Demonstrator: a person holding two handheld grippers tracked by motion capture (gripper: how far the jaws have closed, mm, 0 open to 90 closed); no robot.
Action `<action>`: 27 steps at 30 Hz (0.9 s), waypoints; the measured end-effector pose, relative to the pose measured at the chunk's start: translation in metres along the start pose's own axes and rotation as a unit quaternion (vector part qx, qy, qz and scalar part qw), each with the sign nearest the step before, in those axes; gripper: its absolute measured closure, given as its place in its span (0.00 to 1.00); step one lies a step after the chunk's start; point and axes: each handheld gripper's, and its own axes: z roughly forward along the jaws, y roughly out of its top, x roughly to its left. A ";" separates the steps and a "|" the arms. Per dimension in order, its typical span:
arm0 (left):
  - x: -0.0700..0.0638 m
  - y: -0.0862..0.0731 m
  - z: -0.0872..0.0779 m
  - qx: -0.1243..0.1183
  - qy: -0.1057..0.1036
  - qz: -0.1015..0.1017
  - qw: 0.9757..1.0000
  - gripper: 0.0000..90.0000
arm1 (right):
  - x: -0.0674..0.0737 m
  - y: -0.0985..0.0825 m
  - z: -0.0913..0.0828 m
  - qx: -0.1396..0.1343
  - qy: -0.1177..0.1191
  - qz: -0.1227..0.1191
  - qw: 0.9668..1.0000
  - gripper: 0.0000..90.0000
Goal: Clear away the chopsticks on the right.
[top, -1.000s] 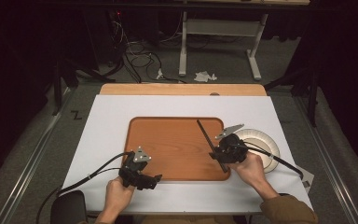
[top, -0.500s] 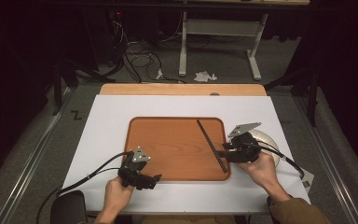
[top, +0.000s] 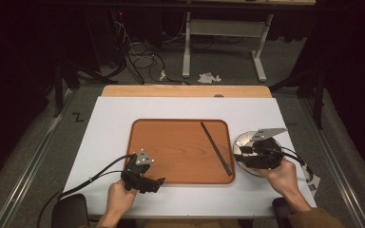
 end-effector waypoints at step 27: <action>-0.001 0.000 0.001 0.000 -0.001 -0.002 1.000 0.18 | 0.022 -0.034 0.034 0.032 0.024 -0.029 0.999 0.71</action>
